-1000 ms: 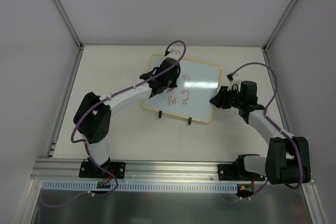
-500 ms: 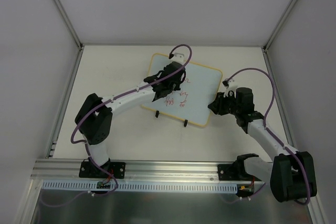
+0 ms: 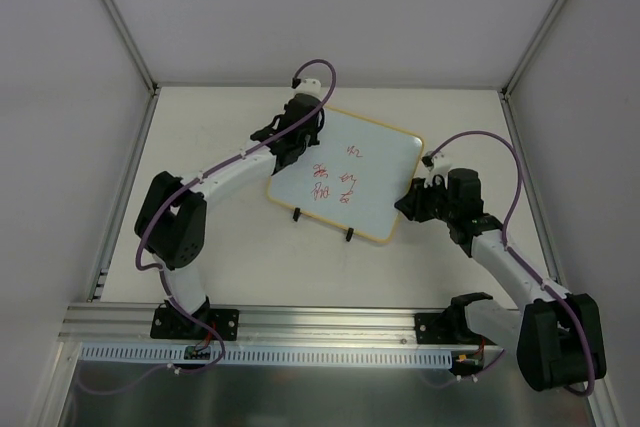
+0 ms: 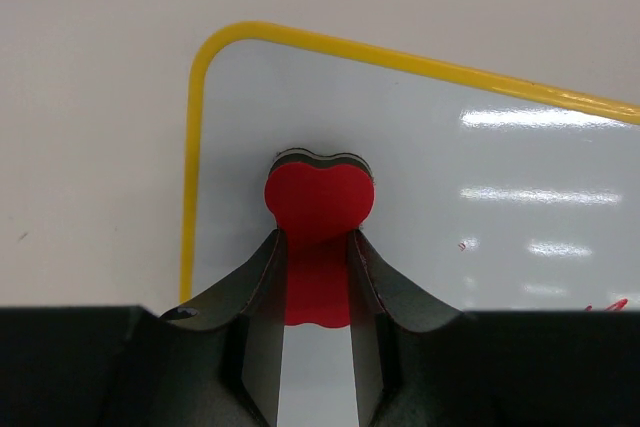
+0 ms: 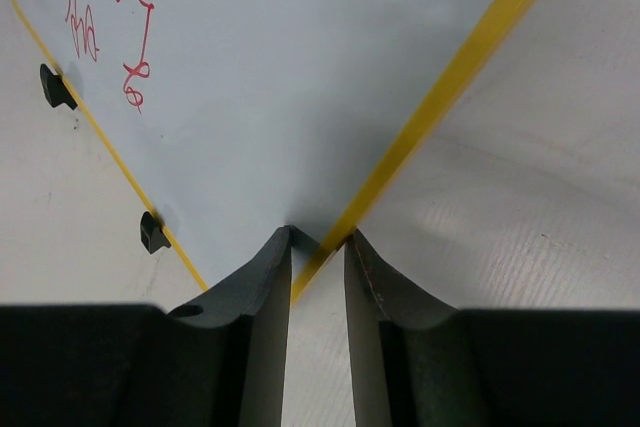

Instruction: Erase the whiteboard

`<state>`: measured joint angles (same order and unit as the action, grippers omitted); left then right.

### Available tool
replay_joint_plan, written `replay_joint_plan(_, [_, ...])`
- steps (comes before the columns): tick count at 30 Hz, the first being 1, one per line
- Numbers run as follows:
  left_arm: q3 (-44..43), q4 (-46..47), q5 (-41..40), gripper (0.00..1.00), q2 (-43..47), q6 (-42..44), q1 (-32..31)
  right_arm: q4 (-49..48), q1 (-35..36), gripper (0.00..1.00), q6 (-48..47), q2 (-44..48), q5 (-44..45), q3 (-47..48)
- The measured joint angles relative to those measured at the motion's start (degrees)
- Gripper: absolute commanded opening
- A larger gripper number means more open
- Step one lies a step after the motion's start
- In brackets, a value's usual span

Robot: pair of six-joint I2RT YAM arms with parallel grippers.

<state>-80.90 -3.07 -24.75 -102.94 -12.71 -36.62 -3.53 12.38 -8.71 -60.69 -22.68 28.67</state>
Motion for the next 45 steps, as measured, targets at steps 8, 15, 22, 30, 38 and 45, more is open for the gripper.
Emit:
replay_joint_plan(8, [0.7,3.4,1.9,0.00,-0.4,3.5,-3.5,1.2,0.8,0.00,-0.6,0.1,1.0,0.0])
replay_joint_plan(15, [0.9,5.9,3.6,0.00,-2.8,5.8,-12.3,1.6,1.2,0.00,-1.3,0.2,2.6,0.0])
replay_joint_plan(22, [1.3,6.1,4.3,0.00,-3.9,5.9,-16.8,1.8,1.5,0.00,-1.9,0.3,3.6,0.0])
replay_joint_plan(30, [3.4,6.7,2.8,0.00,-2.3,5.6,-15.2,1.7,1.9,0.00,-2.5,0.8,4.9,0.0])
replay_joint_plan(38, [13.0,7.1,0.2,0.00,5.5,2.4,-4.5,2.1,2.2,0.00,-2.5,1.8,5.4,-0.1])
replay_joint_plan(45, [18.4,8.2,-1.1,0.00,8.5,0.9,-2.8,2.4,2.4,0.00,-2.6,2.4,5.6,-0.2])
